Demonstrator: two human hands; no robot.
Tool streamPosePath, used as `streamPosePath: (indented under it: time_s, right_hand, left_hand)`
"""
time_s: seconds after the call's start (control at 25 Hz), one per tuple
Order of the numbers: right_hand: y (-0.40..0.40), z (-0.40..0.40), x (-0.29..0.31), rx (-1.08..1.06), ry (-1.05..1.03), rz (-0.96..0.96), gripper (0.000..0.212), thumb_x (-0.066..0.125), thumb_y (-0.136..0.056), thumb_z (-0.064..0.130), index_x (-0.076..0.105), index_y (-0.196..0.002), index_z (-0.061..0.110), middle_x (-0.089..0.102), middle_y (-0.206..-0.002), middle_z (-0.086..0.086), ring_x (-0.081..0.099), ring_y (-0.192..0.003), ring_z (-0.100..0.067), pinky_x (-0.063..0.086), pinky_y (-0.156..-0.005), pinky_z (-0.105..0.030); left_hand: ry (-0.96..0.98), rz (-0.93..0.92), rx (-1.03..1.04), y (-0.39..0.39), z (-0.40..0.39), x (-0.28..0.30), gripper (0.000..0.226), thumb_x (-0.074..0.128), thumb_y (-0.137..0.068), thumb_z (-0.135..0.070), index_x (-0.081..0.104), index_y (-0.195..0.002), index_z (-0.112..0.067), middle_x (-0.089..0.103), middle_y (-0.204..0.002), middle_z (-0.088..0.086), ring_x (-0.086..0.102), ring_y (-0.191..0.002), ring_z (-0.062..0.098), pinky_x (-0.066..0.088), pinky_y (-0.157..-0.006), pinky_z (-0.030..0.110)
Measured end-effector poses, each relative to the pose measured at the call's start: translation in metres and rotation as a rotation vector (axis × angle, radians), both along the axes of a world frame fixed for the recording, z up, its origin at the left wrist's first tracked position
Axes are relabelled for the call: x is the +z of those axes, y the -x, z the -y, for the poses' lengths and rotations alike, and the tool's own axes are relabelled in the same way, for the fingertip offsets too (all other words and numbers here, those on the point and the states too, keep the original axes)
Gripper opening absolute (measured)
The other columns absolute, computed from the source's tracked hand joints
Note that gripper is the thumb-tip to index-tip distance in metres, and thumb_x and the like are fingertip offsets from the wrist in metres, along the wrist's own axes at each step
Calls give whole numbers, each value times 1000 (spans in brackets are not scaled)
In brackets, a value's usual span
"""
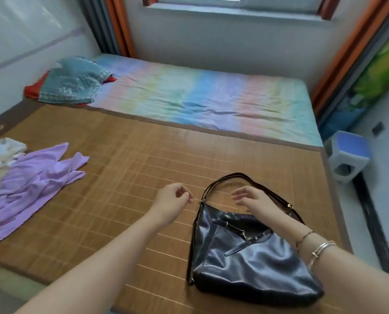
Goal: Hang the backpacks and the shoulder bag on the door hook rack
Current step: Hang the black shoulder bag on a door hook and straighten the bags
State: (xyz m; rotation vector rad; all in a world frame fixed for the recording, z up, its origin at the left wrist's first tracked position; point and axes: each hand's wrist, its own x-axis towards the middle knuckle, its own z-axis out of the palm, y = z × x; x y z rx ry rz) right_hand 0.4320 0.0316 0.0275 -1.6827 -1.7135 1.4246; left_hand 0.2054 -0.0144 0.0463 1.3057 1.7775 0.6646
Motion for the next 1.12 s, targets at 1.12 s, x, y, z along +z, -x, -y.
streamPosePath:
  time_s: [1.12]
  right_hand:
    - [-166, -113, -263, -182, -125, 849, 41, 55, -84, 22, 36, -119, 10, 60, -97, -9, 50, -105, -32, 35, -88, -45]
  left_hand:
    - [416, -329, 169, -81, -137, -290, 33, 61, -83, -34, 53, -111, -17, 44, -120, 10, 42, -117, 36, 36, -98, 43]
